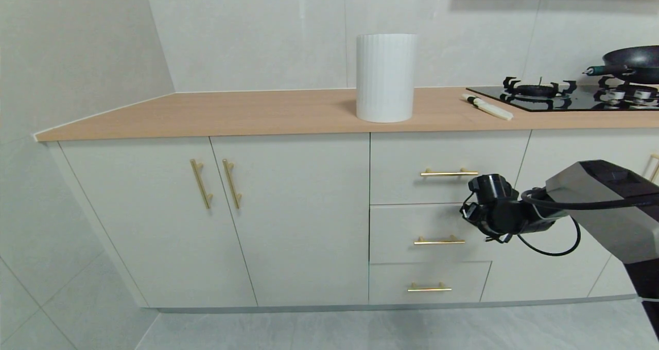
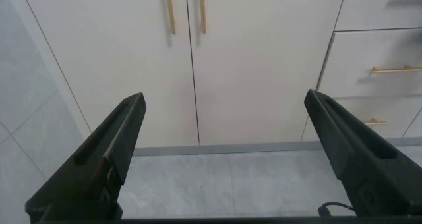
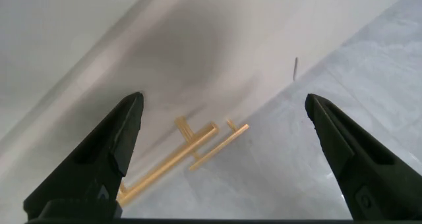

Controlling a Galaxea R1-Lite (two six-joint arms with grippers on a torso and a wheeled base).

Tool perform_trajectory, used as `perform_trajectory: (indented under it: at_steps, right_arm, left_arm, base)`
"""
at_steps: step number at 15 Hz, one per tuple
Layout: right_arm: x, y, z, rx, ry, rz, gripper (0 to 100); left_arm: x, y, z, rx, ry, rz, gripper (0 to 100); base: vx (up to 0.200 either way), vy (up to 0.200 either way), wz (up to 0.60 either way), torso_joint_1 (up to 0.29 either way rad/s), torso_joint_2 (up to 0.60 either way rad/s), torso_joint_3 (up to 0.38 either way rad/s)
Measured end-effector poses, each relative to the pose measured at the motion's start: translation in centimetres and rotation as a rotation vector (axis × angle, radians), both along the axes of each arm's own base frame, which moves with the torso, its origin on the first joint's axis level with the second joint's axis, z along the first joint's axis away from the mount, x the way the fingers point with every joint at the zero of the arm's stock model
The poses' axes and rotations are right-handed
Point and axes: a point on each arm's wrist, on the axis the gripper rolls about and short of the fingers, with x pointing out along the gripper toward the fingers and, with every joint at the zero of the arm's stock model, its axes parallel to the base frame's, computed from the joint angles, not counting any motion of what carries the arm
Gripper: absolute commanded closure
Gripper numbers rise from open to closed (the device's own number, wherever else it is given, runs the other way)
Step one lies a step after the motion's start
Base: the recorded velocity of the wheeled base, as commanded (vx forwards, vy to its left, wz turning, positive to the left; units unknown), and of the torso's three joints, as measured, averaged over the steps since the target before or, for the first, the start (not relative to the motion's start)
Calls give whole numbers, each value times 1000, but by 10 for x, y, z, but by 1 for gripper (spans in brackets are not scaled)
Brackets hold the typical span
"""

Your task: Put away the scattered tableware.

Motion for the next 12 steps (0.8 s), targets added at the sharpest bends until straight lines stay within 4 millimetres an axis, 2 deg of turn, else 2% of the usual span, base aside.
perform_trajectory:
  at_steps: [12]
  right_arm:
    - [9,-4,-4,-10,-19,-32,0]
  left_arm:
    - [0,0,0,0,0,0,0]
  base:
    - [0,0,0,0,0,0]
